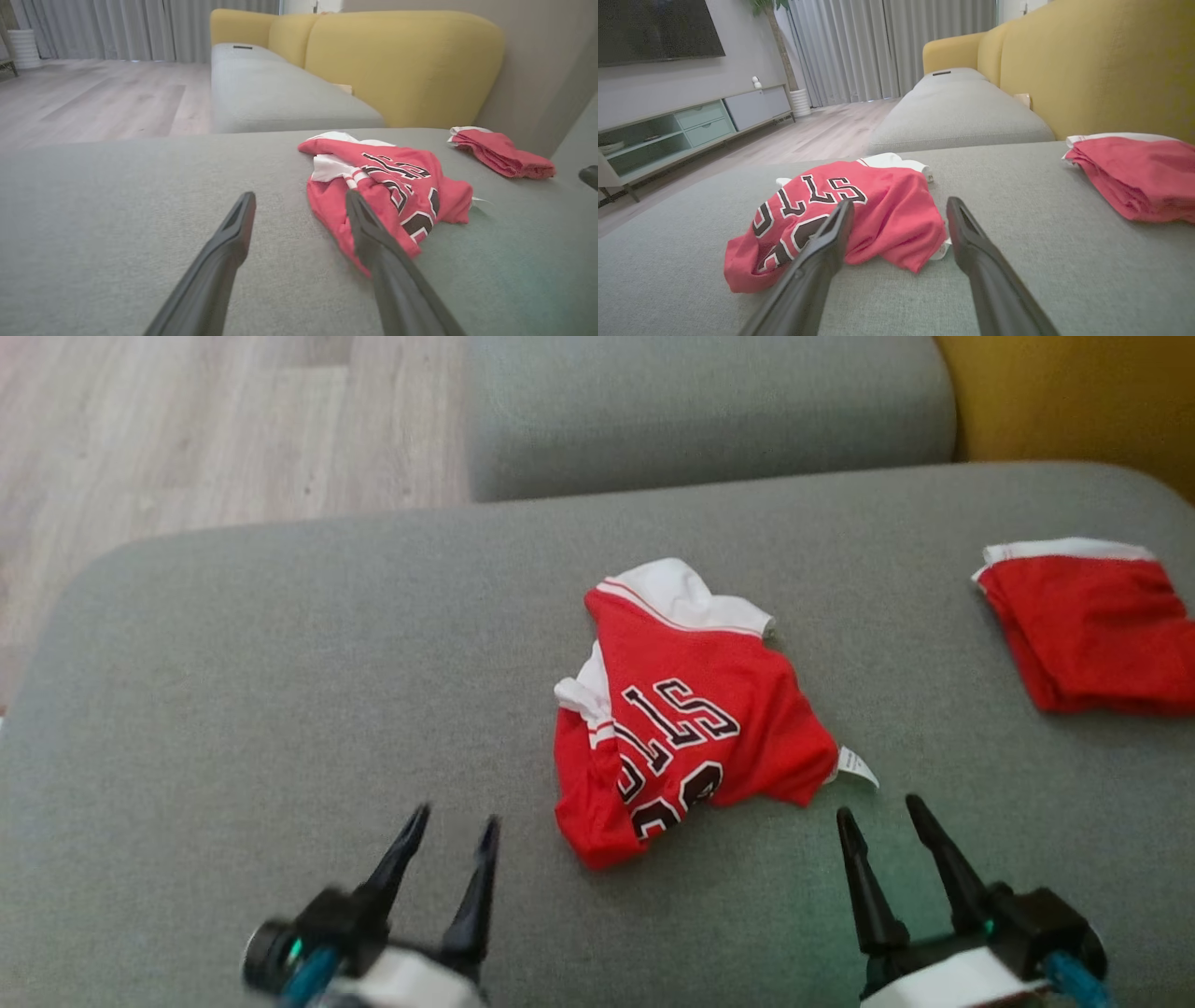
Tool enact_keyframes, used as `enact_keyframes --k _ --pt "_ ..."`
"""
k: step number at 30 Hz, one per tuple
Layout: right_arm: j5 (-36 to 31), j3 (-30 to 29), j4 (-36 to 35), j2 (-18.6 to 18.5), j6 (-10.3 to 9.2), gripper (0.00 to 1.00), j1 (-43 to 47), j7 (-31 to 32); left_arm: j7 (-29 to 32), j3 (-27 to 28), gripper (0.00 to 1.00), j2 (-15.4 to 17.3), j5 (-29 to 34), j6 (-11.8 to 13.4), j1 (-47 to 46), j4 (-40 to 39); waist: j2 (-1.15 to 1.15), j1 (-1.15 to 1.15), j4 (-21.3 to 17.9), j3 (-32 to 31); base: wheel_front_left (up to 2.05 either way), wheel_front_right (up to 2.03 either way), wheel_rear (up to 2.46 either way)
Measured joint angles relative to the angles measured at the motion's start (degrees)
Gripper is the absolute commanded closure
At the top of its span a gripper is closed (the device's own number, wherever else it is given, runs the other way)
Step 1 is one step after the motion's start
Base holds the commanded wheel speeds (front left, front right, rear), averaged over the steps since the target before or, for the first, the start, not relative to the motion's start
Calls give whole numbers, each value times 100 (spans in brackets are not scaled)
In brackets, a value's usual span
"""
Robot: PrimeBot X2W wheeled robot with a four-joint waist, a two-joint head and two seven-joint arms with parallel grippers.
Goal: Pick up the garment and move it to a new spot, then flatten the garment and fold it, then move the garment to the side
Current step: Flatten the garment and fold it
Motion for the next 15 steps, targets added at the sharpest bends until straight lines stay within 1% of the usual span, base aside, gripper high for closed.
enact_keyframes --k 4,8,13,15 --pt "10 102 -65 -148 0 0 -217 0 -1 -431 0 -14 -81 1 -864 650 0 0 -68 257 0 0 0" --pt "10 114 -113 -218 0 0 -469 0 0 -769 0 -40 -165 45 -1736 1413 0 0 -198 543 0 0 0" --pt "10 107 -160 -261 0 0 -650 0 -1 -1087 0 -54 -322 159 -2494 2306 0 0 -443 828 0 0 0" --pt "10 91 -163 -265 0 0 -651 0 -1 -1181 0 -62 -403 159 -2680 2532 0 0 -545 916 0 0 0"
